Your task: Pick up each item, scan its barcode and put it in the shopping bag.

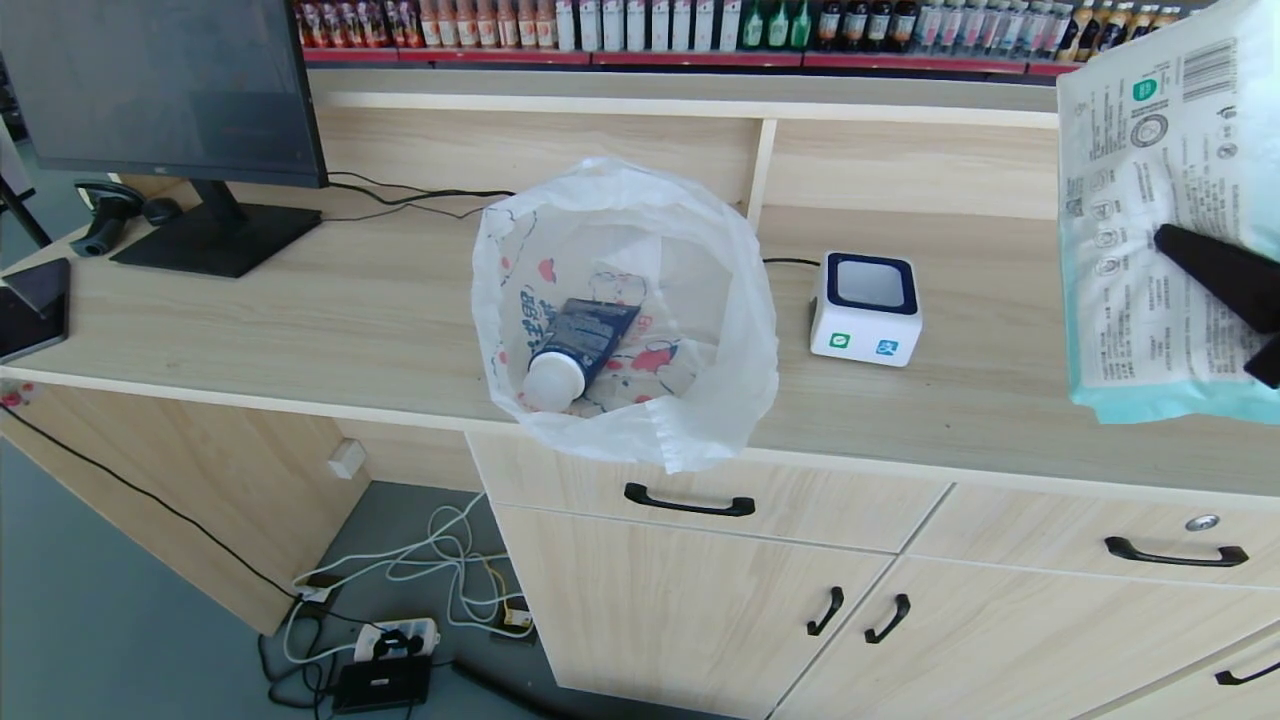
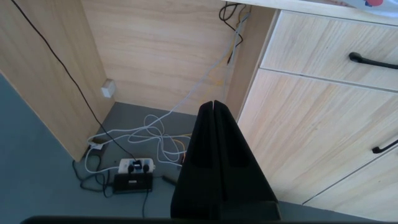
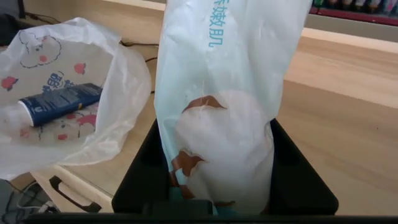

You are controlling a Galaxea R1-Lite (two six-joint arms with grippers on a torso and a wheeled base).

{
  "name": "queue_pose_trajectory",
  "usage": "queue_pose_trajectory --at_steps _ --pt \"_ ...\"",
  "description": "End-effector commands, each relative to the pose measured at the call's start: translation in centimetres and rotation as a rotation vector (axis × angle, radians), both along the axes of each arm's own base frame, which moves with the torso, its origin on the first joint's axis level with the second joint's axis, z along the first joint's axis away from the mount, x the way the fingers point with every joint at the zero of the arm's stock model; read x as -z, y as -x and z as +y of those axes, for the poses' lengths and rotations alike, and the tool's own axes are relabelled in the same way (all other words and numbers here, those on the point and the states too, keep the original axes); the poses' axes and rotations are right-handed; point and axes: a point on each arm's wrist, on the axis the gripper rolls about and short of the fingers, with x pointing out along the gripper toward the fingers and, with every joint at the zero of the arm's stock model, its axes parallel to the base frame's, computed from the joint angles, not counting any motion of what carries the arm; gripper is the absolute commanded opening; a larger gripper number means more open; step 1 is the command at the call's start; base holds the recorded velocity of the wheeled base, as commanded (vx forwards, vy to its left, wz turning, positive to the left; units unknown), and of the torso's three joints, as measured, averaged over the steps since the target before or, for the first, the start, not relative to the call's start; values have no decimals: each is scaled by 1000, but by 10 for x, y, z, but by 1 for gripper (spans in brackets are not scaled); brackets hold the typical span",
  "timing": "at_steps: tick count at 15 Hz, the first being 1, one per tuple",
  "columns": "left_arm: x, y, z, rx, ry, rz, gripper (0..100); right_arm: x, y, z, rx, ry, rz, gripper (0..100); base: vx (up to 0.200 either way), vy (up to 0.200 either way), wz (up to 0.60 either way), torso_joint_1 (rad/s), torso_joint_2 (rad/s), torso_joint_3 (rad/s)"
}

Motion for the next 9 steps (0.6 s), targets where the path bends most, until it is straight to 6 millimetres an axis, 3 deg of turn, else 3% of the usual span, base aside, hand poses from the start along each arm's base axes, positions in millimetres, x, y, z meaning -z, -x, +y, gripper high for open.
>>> queue_pose_trajectory --at_steps 1,2,5,9 --pt "0 0 0 0 1 0 0 0 9 -1 27 -10 -14 0 0 0 0 0 0 0" --pt "0 0 0 0 1 0 0 3 11 -1 49 -16 -5 0 0 0 0 0 0 0" --pt "0 0 0 0 2 0 0 12 11 -3 87 -38 28 0 -200 0 0 10 5 -4" --pt "0 0 0 0 1 0 0 11 12 -4 126 -65 31 0 0 0 0 0 0 0"
